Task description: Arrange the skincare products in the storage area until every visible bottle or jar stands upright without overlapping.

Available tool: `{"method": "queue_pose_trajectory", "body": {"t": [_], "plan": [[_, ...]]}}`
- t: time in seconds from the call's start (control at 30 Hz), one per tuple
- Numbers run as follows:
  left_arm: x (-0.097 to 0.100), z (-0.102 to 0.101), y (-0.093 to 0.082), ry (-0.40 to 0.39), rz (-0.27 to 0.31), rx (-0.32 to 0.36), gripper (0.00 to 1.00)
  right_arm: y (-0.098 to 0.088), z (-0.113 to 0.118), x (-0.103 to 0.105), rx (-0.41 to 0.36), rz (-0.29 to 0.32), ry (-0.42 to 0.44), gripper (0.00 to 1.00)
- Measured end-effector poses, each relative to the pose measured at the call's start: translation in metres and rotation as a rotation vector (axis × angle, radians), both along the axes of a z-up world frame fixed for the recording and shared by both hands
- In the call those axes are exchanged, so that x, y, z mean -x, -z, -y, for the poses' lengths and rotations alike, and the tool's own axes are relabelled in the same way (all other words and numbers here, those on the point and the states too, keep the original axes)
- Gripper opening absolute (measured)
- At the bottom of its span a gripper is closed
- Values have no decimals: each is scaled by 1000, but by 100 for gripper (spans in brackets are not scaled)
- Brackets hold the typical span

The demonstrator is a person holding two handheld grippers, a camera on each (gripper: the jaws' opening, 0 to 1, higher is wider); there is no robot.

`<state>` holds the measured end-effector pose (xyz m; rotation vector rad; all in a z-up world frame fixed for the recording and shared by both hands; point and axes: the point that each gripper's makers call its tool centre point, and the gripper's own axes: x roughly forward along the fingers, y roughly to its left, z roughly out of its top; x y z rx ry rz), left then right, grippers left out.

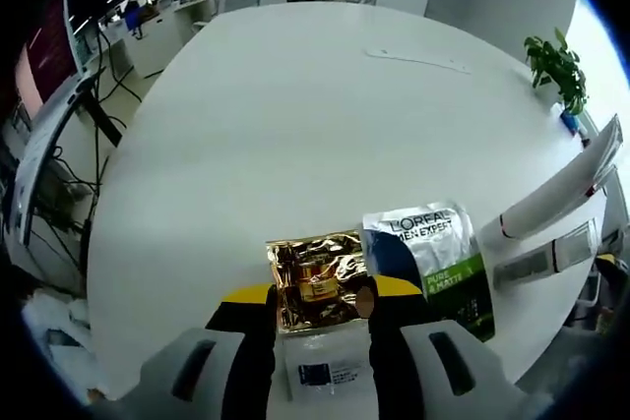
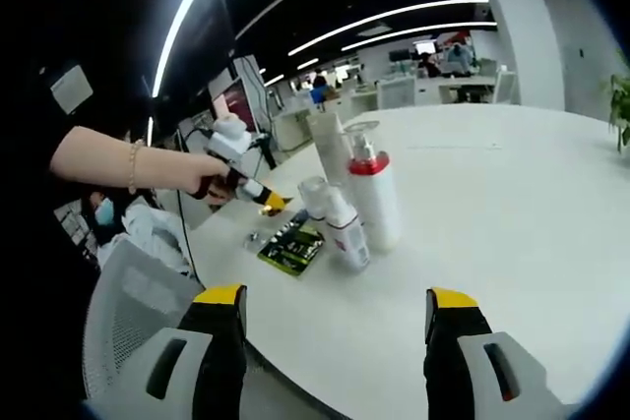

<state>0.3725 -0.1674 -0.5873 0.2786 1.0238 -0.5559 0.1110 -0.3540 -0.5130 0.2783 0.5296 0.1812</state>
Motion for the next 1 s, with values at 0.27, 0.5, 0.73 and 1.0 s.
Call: {"method": "queue_pose_trajectory", "body": {"t": [0.27, 0.5, 0.73, 1.0], "plan": [[0, 1, 5, 3, -10, -9, 34, 2, 2, -1, 1, -6, 8, 76], [-3, 0, 10, -7, -22, -17, 34, 3, 7, -3, 0, -6, 22, 76], [-6, 3, 18, -6, -35, -26, 34, 3, 10, -4, -4, -5, 34, 76], [-8, 4, 23, -15, -48, -20, 35, 2, 11, -5, -3, -7, 36, 76]]}}
